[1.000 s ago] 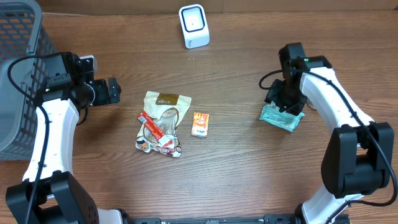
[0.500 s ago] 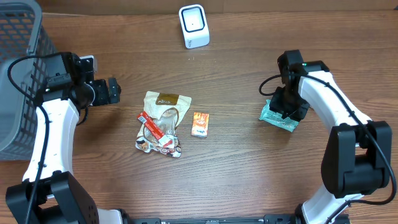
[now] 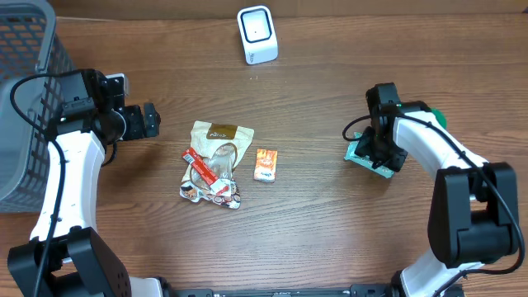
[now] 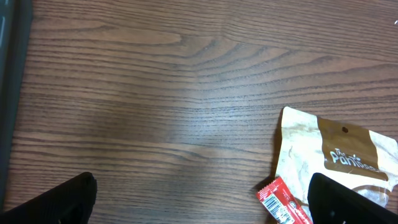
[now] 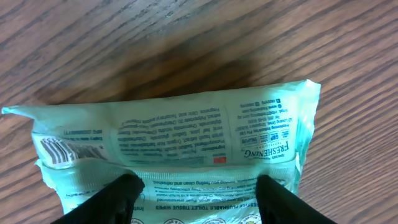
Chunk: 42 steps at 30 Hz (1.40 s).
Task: Scan the item barcode
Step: 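Adjust and set down the mint-green packet, then open the right gripper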
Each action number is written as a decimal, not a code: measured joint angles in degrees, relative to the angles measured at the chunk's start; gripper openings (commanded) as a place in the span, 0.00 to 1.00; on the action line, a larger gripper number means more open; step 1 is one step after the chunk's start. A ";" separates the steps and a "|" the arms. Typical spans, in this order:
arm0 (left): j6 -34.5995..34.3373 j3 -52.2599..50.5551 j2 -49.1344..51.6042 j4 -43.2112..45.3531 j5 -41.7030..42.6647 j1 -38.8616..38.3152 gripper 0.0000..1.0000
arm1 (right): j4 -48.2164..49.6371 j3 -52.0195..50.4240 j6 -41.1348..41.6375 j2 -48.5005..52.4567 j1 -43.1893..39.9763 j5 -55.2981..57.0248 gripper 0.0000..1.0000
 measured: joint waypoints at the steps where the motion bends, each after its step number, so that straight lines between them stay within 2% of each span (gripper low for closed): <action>1: 0.00 0.00 0.00 0.00 0.00 0.00 1.00 | 0.28 -0.35 0.02 -0.17 0.00 -0.04 0.65; 7: 0.00 0.00 0.00 0.00 0.00 0.00 1.00 | -0.22 -0.24 0.02 -0.24 -0.04 -0.39 0.76; 14: 0.00 0.00 0.00 0.00 0.00 0.00 0.99 | -11.39 9.90 -3.08 1.70 -0.35 -3.26 0.77; 17: 0.00 0.00 0.00 -0.04 0.00 0.00 1.00 | -16.04 16.55 -6.14 1.73 -0.35 -4.63 0.63; 18: 0.00 0.00 0.00 0.04 0.00 0.00 1.00 | -17.00 17.66 -6.88 1.68 -0.35 -5.33 0.49; 20: 0.00 0.00 0.00 0.00 -0.02 0.00 1.00 | -18.93 18.97 -9.70 1.60 -0.35 -7.89 0.29; 24: 0.00 0.00 0.00 0.00 0.00 0.00 1.00 | -20.79 17.81 -12.41 1.60 -0.31 -11.87 0.09; 27: 0.00 0.00 0.00 0.00 0.00 0.00 1.00 | -18.27 14.69 -13.70 1.60 -0.28 -13.70 0.04; 36: 0.00 0.00 0.00 0.02 0.00 0.00 1.00 | -3.80 0.44 -14.25 1.84 -0.26 -18.21 0.04; 42: 0.00 0.00 0.00 0.00 0.00 0.00 1.00 | 3.85 -1.57 -14.25 1.84 -0.24 -18.62 0.04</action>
